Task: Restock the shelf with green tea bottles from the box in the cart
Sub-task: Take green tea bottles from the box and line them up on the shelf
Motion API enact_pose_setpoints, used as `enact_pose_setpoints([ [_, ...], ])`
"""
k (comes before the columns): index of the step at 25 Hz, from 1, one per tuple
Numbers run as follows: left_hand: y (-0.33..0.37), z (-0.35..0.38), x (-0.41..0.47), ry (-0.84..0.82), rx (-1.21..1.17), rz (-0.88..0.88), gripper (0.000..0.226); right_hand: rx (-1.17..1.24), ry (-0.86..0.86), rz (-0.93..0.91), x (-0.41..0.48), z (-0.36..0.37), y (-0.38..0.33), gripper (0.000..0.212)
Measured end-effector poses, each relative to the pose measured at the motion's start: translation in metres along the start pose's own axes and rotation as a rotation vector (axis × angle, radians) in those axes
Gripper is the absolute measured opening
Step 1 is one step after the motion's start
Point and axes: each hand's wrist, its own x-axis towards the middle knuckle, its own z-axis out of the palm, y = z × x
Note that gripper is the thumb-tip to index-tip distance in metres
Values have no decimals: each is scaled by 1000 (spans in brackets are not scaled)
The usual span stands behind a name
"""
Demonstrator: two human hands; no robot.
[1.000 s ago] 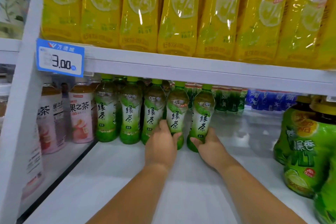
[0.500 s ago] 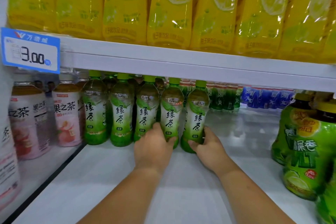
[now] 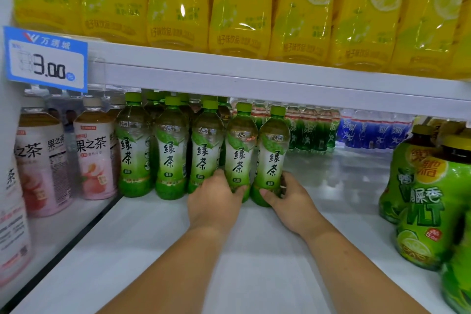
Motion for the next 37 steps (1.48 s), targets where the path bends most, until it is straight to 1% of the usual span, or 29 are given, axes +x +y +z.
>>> enact_pose_setpoints([
  [4,-1,0,3,-22,-10,-6,43,-12,-1,32,0,-1,-4,41],
  [7,0,-2,3,-32,-4,-13,40,-132,0,42,-2,1,-8,35],
  [10,2,-5,-2,-51,-28,-32,37,-267,50,47,-9,4,-13,38],
  [12,2,-9,-9,-79,-86,-69,36,-297,26,125,-19,3,-23,45],
  [15,3,-18,-16,-185,-276,-146,37,-288,-35,225,-36,-1,-38,54],
  [17,6,-29,-22,-252,-384,-200,40,-270,-36,250,-49,-3,-46,53],
  [20,10,-49,-49,-332,-534,-228,46,-164,7,204,-79,-8,-58,46],
  [23,8,-72,-78,-339,-586,-195,44,-137,26,189,-112,-17,-73,44],
  [25,5,-85,-94,-345,-636,-204,42,-99,39,205,-131,-21,-78,44],
  [28,2,-109,-117,-416,-683,-243,48,-3,35,284,-161,-31,-94,43],
  [33,14,-150,-149,-637,-593,-291,59,98,-94,471,-207,-55,-129,41],
  [37,27,-192,-163,-766,-546,-400,58,115,-125,629,-237,-77,-159,41],
])
